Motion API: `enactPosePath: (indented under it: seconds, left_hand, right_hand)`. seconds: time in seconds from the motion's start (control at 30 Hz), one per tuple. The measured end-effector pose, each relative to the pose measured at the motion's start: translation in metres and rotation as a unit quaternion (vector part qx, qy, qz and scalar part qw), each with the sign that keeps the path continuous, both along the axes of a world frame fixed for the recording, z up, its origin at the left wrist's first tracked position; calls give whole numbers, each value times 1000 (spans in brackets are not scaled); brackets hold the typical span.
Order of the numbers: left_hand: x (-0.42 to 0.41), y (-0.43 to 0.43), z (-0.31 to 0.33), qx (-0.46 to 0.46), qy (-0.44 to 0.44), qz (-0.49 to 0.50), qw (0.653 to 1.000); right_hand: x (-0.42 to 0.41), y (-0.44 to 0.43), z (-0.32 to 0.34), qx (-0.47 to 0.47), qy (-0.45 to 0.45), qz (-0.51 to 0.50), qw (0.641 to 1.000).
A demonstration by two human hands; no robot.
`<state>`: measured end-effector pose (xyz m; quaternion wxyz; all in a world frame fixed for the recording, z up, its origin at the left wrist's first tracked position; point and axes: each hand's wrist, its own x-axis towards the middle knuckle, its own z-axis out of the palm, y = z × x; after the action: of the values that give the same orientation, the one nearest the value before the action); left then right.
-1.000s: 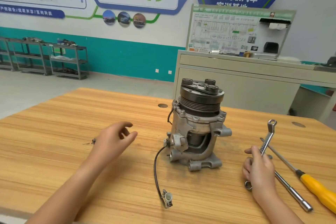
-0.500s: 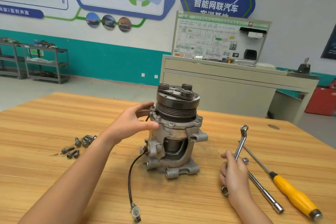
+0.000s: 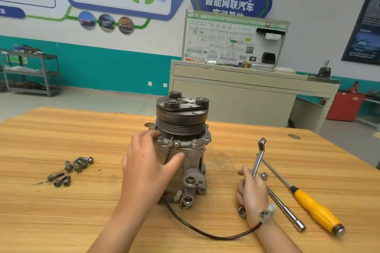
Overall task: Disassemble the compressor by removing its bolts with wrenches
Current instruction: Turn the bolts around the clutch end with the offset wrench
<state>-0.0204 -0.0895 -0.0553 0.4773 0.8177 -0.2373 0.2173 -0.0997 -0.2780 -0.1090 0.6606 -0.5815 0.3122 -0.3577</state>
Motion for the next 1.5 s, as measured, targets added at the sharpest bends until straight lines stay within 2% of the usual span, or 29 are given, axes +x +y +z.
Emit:
enactPosePath:
  seconds: [0.37,0.57,0.67,0.73,0.8,0.87,0.9,0.93,0.97,1.13,1.23,1.37,1.43,1.5]
  left_hand:
    - [-4,-7,4,-16,-54,55,997]
    - [-10,-21,-7,-38,-115,58,991]
    - [-1,-13,-15,-106,-122,-30,986]
    - [4,-9,-19,-155,-81,-93,980]
    - [8,-10,-21,-163,-57,-113,978]
    - [12,-12,-20,-148,-77,-117,979]
    - [14,-14,-19,-145,-92,-120,978]
    - [17,-14,-19,-151,-102,-124,975]
    - [20,-14,-18,-165,-106,-131,972]
    - [38,-5,-27,-235,-131,-130,954]
    - [50,-1,-31,-239,-105,-107,959]
    - [55,-1,-43,-209,-16,-104,972]
    - [52,-2,-46,-211,41,-123,969]
    - [52,-2,-48,-218,68,-136,964]
  right_hand:
    - [-4,2,4,-42,18,15,999]
    - [-20,-3,17,-123,61,2,991]
    - [-41,-6,38,-235,107,51,965]
    - [-58,-5,57,-345,138,95,924]
    - [-71,2,79,-453,217,122,856]
    - [-76,10,97,-556,326,118,755]
    - [-76,14,103,-602,362,114,703]
    - [-74,18,107,-634,378,111,665]
    - [-71,19,110,-655,380,107,644]
    - [-58,19,123,-693,405,108,586]
    - [-55,25,131,-733,443,85,509]
    - [-53,45,134,-771,502,60,387]
    - [-54,52,134,-775,520,71,351]
    - [-54,55,137,-780,524,60,337]
